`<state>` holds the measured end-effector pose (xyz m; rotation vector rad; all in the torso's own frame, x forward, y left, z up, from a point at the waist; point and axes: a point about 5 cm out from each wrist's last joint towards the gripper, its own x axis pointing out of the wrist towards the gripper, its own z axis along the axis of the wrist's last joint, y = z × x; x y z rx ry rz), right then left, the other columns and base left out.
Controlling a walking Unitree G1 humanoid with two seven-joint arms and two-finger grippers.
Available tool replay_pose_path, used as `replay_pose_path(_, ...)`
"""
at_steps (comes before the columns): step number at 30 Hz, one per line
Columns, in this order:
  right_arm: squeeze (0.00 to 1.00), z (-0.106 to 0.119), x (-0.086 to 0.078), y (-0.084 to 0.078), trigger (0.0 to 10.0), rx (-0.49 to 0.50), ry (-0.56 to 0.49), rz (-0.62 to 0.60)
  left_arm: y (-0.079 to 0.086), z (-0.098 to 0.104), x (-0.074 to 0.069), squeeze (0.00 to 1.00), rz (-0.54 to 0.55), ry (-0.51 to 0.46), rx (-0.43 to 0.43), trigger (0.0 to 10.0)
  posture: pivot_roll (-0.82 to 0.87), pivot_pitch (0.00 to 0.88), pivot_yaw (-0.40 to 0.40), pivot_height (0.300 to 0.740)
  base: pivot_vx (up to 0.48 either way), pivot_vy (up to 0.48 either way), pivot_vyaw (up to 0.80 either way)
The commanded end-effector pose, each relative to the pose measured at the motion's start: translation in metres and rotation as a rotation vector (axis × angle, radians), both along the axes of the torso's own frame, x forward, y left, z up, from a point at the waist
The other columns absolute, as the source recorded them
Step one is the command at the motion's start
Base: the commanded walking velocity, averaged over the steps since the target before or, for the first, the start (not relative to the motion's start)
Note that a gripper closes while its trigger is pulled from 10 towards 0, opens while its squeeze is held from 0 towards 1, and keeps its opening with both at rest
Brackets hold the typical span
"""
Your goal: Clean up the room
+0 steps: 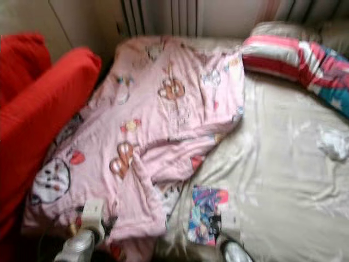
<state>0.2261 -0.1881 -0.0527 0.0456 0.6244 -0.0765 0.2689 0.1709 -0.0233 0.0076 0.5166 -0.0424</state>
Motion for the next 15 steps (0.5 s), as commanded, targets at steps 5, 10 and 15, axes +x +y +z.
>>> replay_pose_path(5,0.0,-0.0024,-0.0041,0.004,10.0,0.015,-0.003,-0.004,0.0112,-0.0088,-0.0131,0.0,0.034,0.027,-0.003,10.0,-0.07,0.161,0.035,0.74,0.0,0.0,0.0)
replay_pose_path(10,0.0,-0.0052,-0.0081,0.0073,10.0,0.017,0.008,0.005,0.011,-0.0099,-0.0151,0.0,0.04,0.025,-0.01,10.0,-0.07,0.159,0.033,0.74,0.0,0.0,0.0)
replay_pose_path(15,0.0,-0.0056,-0.0087,0.0094,10.0,0.02,0.006,0.01,0.0104,-0.0099,-0.0151,0.0,0.039,0.022,-0.016,10.0,-0.07,0.158,0.033,0.74,0.0,0.0,0.0)
